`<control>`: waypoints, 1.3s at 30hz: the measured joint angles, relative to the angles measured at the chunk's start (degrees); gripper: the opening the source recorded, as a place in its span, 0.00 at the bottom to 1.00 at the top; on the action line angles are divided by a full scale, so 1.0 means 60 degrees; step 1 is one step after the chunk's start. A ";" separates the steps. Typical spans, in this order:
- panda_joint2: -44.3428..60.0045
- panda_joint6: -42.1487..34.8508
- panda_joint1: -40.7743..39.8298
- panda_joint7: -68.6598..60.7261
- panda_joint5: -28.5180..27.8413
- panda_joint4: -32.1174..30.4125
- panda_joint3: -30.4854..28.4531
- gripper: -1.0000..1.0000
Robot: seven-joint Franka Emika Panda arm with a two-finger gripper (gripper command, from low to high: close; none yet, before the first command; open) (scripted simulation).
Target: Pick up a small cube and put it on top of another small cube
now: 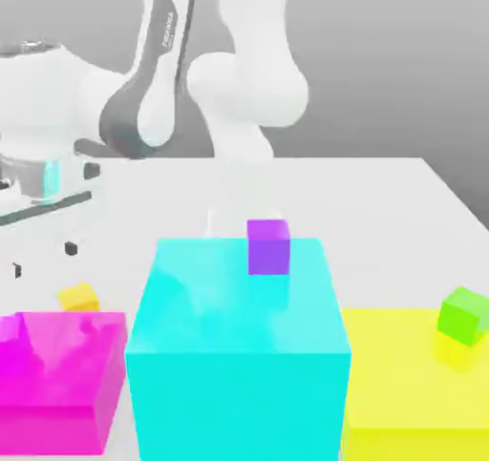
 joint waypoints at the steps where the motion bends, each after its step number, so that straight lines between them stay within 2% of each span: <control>1: 0.0185 0.0136 -0.0183 0.0328 0.0126 -0.0137 -0.0080 0.50; 4: 0.0889 0.0691 -0.0527 0.0884 0.0479 -0.0326 -0.0152 0.50; 10: 0.2853 0.2318 -0.0355 0.1022 0.0465 -0.0044 -0.0187 0.50; 11: 0.3077 0.2503 -0.0332 0.1025 0.0451 -0.0012 -0.0216 0.00; 18: 0.3075 0.2524 -0.0331 0.1021 0.0461 -0.0011 -0.0214 0.00; 25: 0.0952 0.0761 -0.0405 0.0977 0.0525 -0.0369 -0.0128 0.00; 27: 0.0501 0.0580 -0.0393 0.0785 -0.0034 -0.0380 0.0015 0.00; 31: -0.0274 -0.0035 0.0457 -0.0282 -0.0529 0.0064 0.0540 0.00; 39: -0.1663 -0.1389 0.2493 -0.2946 -0.0787 0.1134 0.1705 0.00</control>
